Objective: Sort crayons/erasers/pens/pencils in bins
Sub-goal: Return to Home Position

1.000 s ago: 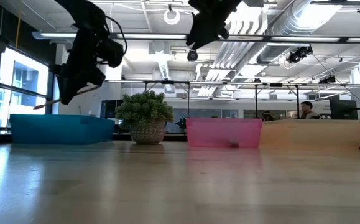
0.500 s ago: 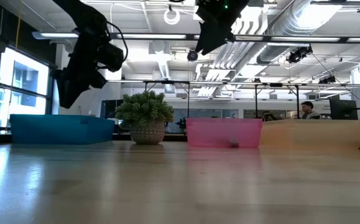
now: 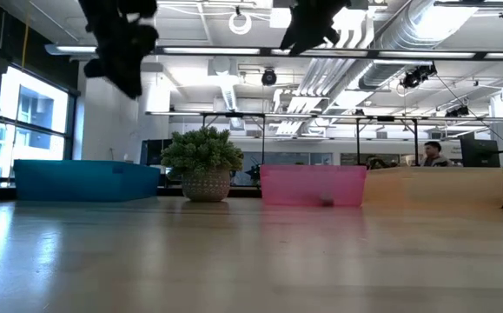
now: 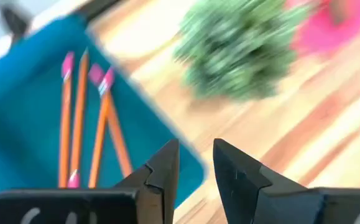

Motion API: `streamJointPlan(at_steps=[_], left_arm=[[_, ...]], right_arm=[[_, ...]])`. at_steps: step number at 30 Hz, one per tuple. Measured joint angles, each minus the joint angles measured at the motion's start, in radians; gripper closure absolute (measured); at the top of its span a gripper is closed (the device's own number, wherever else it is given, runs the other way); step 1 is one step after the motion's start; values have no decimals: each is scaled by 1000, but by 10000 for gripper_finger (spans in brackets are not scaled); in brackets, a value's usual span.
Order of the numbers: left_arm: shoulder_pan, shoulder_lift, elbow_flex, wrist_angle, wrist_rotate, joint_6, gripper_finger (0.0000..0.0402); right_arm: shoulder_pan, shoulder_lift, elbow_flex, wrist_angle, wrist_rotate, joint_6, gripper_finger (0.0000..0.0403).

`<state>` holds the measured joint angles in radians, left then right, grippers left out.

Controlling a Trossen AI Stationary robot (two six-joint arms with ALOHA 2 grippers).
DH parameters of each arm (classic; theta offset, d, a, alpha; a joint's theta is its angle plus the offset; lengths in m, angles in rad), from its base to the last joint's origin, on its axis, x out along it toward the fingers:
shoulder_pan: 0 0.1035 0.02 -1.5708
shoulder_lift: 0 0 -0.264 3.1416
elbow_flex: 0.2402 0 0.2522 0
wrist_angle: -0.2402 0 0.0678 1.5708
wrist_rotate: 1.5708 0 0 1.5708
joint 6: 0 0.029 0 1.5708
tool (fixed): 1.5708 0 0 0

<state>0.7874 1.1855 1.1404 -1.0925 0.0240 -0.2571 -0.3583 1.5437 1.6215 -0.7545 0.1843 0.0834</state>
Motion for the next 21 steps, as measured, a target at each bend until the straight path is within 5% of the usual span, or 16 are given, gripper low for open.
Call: streamJointPlan(at_steps=[14, 21], left_arm=[[-381, -210, 0, 211, -25, -14, 393], [-553, -244, -66, 342, -111, -16, 399]], right_arm=[[44, -114, 0, -29, -3, 125, 226], [121, -117, 0, -133, -1, 126, 226]])
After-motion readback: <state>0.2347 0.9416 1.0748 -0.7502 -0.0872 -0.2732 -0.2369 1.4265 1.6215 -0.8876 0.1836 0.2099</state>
